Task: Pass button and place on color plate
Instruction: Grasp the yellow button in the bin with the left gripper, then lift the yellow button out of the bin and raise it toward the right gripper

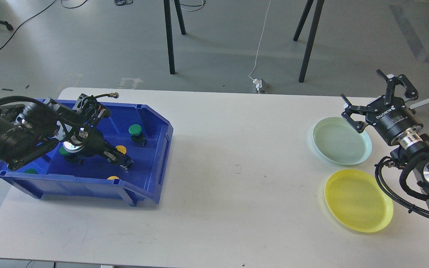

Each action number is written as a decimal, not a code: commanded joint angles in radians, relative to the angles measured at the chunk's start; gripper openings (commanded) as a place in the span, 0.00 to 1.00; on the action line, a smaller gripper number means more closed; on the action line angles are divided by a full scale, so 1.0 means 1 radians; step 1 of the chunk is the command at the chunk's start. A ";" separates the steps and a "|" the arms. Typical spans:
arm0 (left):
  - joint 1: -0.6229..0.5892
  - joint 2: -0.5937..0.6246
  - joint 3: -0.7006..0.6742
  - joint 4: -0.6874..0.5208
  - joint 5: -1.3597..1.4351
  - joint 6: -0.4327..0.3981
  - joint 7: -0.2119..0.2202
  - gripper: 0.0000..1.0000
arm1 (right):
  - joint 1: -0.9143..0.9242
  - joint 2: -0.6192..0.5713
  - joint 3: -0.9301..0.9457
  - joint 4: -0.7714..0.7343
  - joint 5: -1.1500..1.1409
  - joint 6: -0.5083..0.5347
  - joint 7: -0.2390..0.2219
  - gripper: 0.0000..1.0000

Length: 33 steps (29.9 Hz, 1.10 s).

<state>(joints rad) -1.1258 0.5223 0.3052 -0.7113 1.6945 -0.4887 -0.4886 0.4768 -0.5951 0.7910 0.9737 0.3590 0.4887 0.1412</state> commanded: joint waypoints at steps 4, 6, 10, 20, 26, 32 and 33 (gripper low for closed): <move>0.000 0.001 -0.001 -0.002 0.005 0.000 0.000 0.22 | -0.006 0.000 0.001 0.000 0.000 0.000 0.000 0.99; -0.011 0.001 -0.006 -0.014 0.004 0.000 0.000 0.21 | -0.006 0.000 0.001 0.000 0.000 0.000 0.000 0.99; -0.037 0.039 -0.015 -0.051 0.004 0.000 0.000 0.21 | -0.006 0.001 0.001 -0.009 0.000 0.000 0.000 0.99; -0.155 0.264 -0.043 -0.275 0.001 0.000 0.000 0.20 | -0.007 0.003 0.034 -0.043 0.002 0.000 0.015 0.99; -0.134 0.410 -0.201 -0.367 -0.030 0.000 0.000 0.20 | -0.026 0.001 0.056 -0.041 0.002 0.000 0.161 0.99; -0.081 0.531 -0.288 -0.540 -0.347 0.000 0.000 0.20 | -0.026 0.001 0.051 -0.029 0.002 0.000 0.181 0.99; -0.081 0.539 -0.291 -0.566 -0.384 0.000 0.000 0.20 | -0.027 0.001 0.048 -0.026 0.000 0.000 0.181 0.99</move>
<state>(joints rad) -1.2152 1.0253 0.0357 -1.1981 1.4407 -0.4887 -0.4885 0.4510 -0.5929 0.8466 0.9390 0.3606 0.4888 0.3202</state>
